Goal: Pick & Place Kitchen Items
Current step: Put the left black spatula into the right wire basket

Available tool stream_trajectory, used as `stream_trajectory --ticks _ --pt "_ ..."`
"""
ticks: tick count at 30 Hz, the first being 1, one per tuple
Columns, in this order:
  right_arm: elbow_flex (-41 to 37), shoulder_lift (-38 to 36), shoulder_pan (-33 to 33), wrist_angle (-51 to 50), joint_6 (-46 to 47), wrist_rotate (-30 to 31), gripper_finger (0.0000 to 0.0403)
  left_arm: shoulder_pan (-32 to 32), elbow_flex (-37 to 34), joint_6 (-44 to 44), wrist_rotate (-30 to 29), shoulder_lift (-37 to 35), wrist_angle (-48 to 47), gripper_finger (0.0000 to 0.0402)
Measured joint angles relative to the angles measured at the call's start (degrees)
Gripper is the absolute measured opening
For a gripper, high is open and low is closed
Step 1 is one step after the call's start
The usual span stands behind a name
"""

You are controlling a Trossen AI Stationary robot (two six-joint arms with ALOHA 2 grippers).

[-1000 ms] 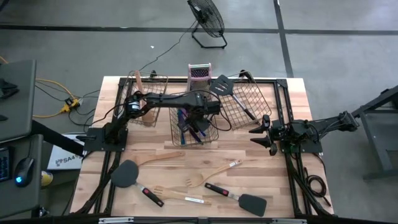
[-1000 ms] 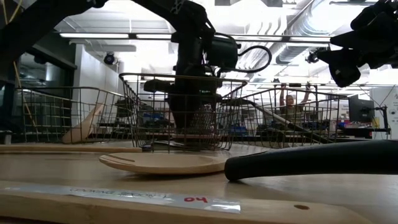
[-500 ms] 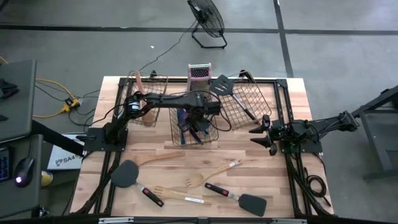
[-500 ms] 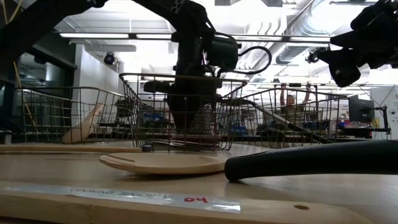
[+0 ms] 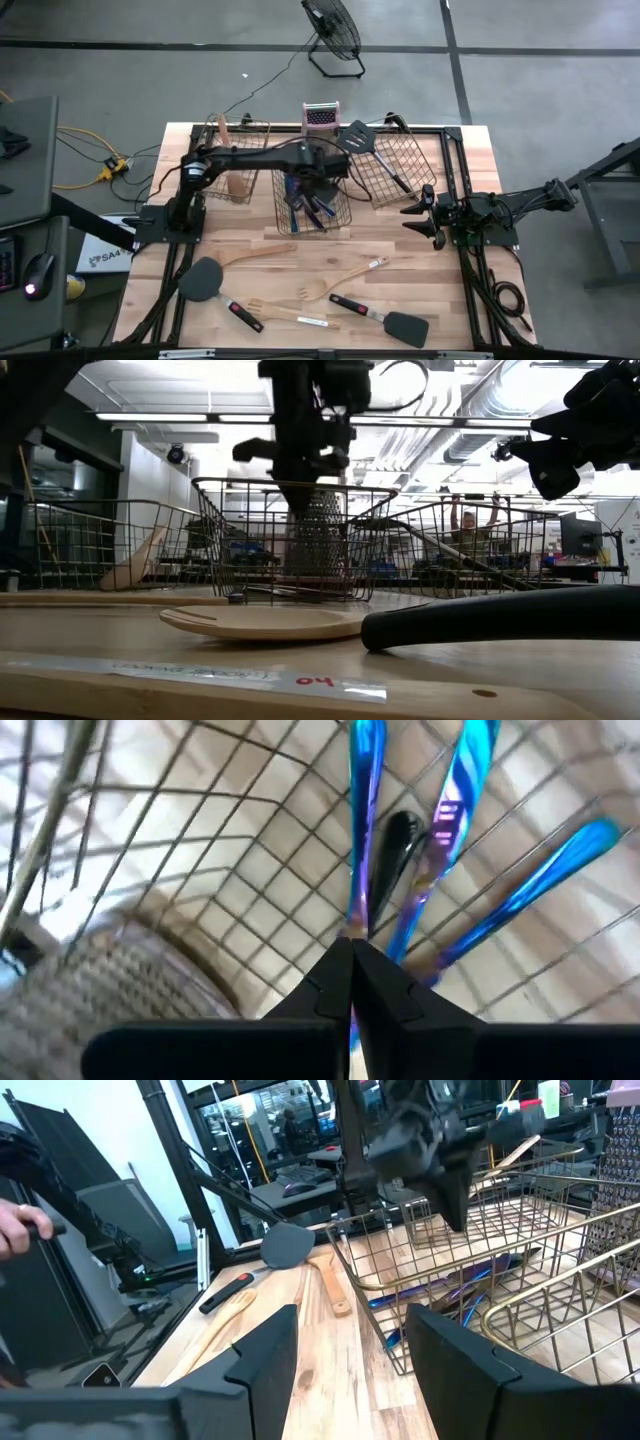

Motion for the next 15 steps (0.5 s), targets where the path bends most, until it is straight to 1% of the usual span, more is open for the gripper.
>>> stream_trajectory --ticks 5,8,15 --pt "0.0 0.0 0.0 0.0 0.0 0.0 0.0180 -2.2 0.0 -12.1 0.2 -3.4 -2.0 0.0001" --pt "0.0 0.0 0.0 0.0 0.0 0.0 0.0180 -4.2 0.0 -17.9 0.2 -5.1 -4.6 0.0001" --pt "0.0 0.0 0.0 0.0 0.0 0.0 0.0180 -8.2 0.0 -23.6 0.9 -7.8 -9.0 0.0001"
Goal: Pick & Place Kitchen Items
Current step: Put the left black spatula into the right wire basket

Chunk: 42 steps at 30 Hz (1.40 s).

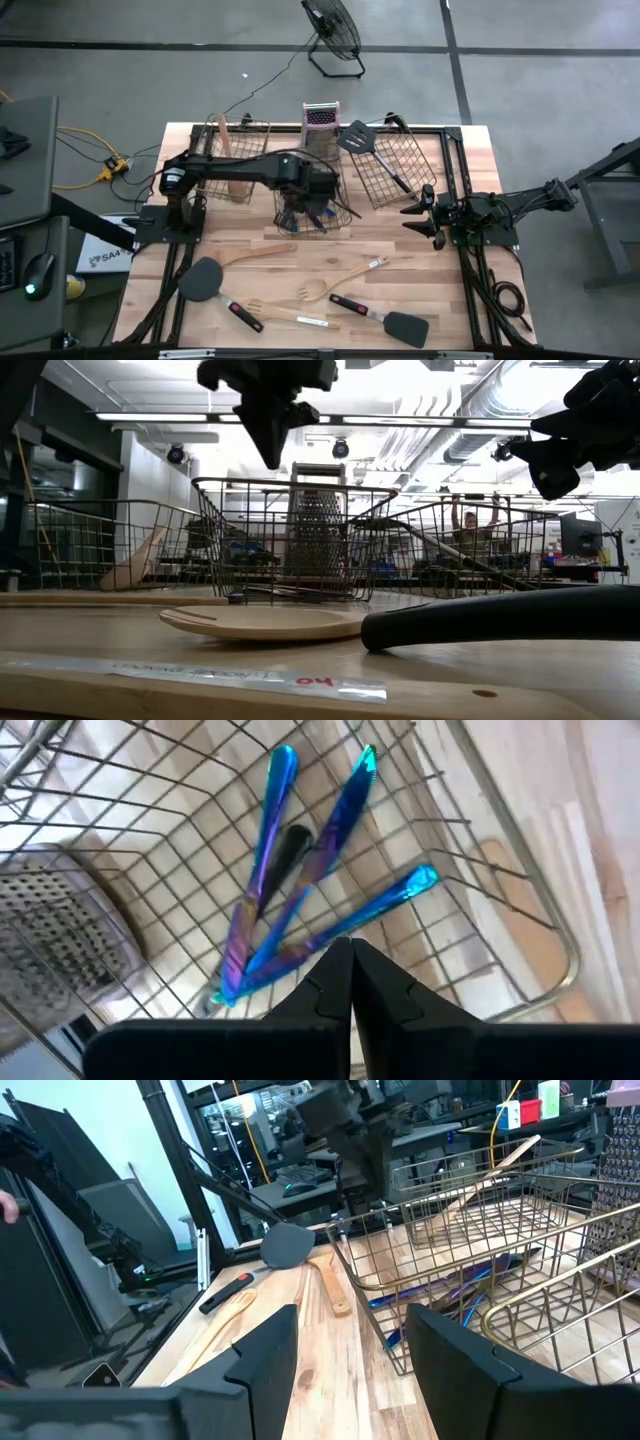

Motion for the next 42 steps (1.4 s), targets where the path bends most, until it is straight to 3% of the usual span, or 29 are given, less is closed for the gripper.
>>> stream_trajectory --ticks 13,30,42 --pt "0.0 0.0 0.0 0.0 0.0 0.0 0.0180 -6.0 0.0 -3.2 2.1 -3.4 -5.9 0.0001" --pt "0.0 0.0 0.0 0.0 0.0 0.0 0.0180 -20.0 -0.5 -7.6 3.4 -6.7 -11.9 0.0001" --pt "0.0 0.0 0.0 0.0 0.0 0.0 0.0180 -30.2 -15.8 -19.2 3.6 -15.3 -5.7 0.0001"
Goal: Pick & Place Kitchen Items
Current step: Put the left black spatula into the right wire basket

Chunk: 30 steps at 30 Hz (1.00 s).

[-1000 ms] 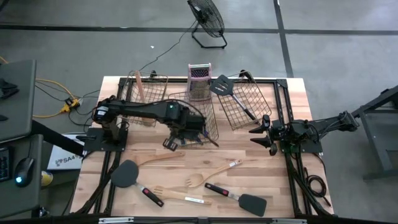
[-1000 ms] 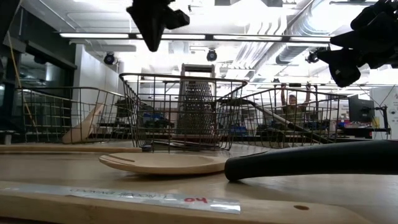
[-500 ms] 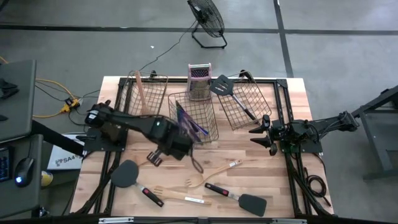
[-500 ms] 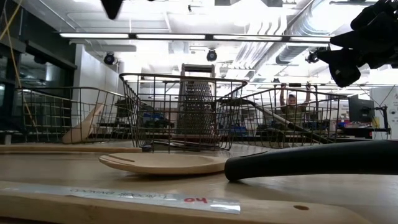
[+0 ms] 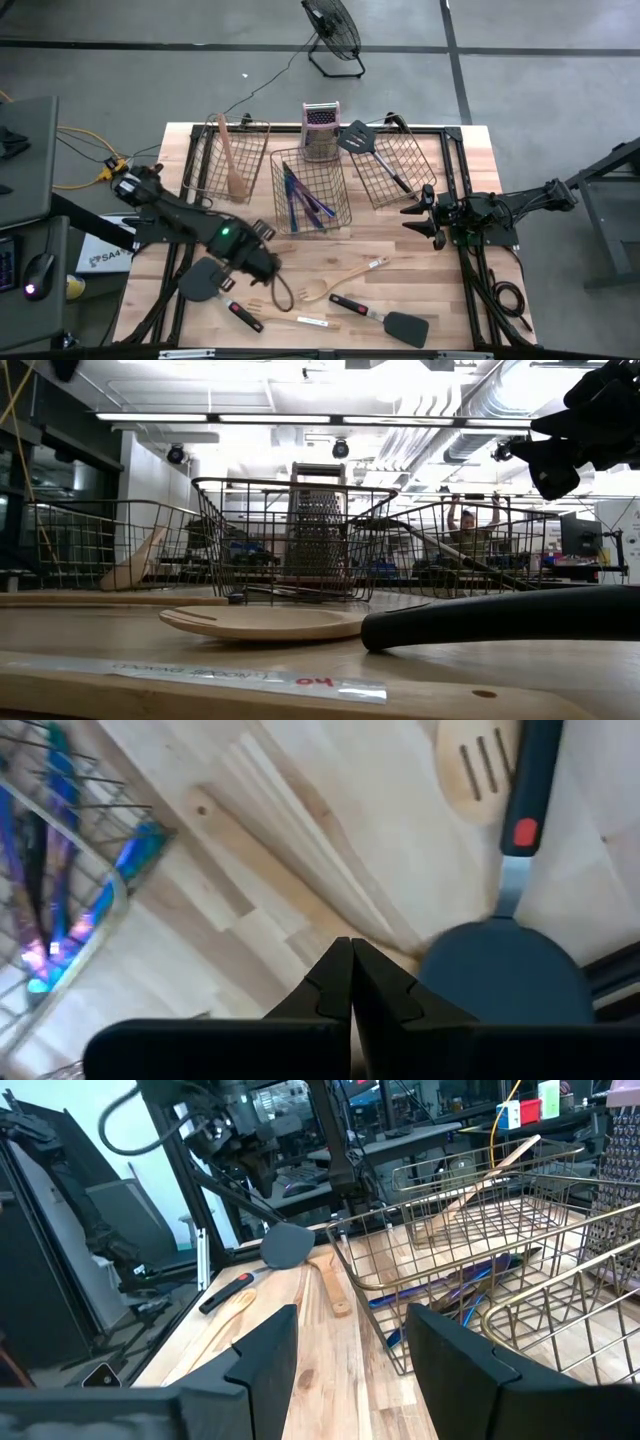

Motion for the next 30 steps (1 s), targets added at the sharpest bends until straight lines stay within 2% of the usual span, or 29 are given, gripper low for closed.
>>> stream_trajectory --ticks 7,13,19,26,30 --pt "0.0 0.0 0.0 0.0 0.0 0.0 0.0180 -4.5 -9.6 -5.5 0.0 -5.7 4.5 0.0001" --pt "0.0 0.0 0.0 0.0 0.0 0.0 0.0180 -7.4 -17.7 -8.0 3.0 -9.3 8.9 0.0001" --pt "0.0 0.0 0.0 0.0 0.0 0.0 0.0180 -9.7 -25.0 -8.2 6.4 -9.9 15.7 0.0001" --pt "0.0 0.0 0.0 0.0 0.0 0.0 0.0180 -13.0 -31.0 -8.3 6.2 -9.9 26.6 0.0002" --pt "0.0 0.0 0.0 0.0 0.0 0.0 0.0180 -13.7 -33.2 -10.8 6.5 -9.9 29.3 0.0030"
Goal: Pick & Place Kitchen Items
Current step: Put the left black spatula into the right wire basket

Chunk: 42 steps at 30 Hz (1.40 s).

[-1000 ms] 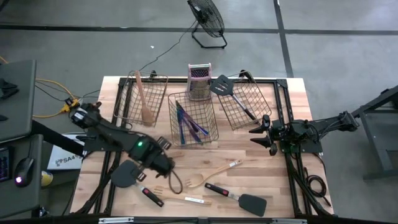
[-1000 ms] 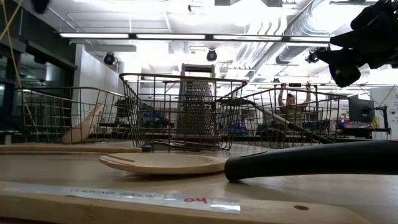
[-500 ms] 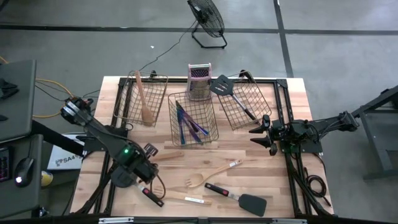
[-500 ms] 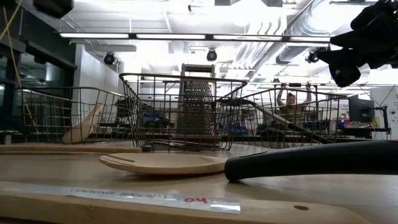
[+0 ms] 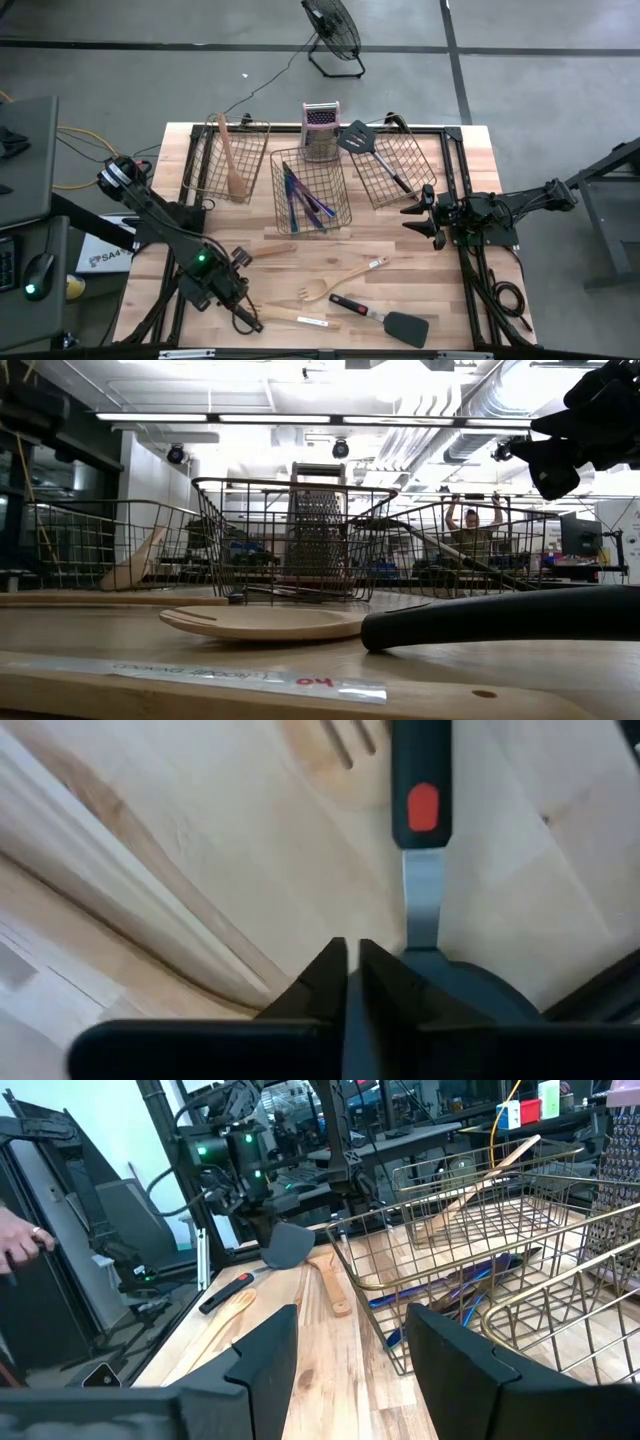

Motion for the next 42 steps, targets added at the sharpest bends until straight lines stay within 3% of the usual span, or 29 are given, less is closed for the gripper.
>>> stream_trajectory --ticks 7,11,17,31,42 --pt "0.0 0.0 0.0 0.0 0.0 0.0 0.0180 0.0 -2.5 -3.1 2.5 0.0 0.9 0.0127" --pt "0.0 0.0 0.0 0.0 0.0 0.0 0.0180 0.0 -3.5 -3.1 3.9 0.0 3.3 0.0161" --pt "0.0 0.0 0.0 0.0 0.0 0.0 0.0180 -2.0 -5.7 -3.0 4.8 0.6 9.6 0.0171" --pt "0.0 0.0 0.0 0.0 0.0 0.0 0.0180 -4.3 -6.7 -3.3 4.7 2.4 13.2 0.0174" --pt "0.0 0.0 0.0 0.0 0.0 0.0 0.0180 -4.3 -6.7 -3.3 7.4 4.8 15.8 0.0243"
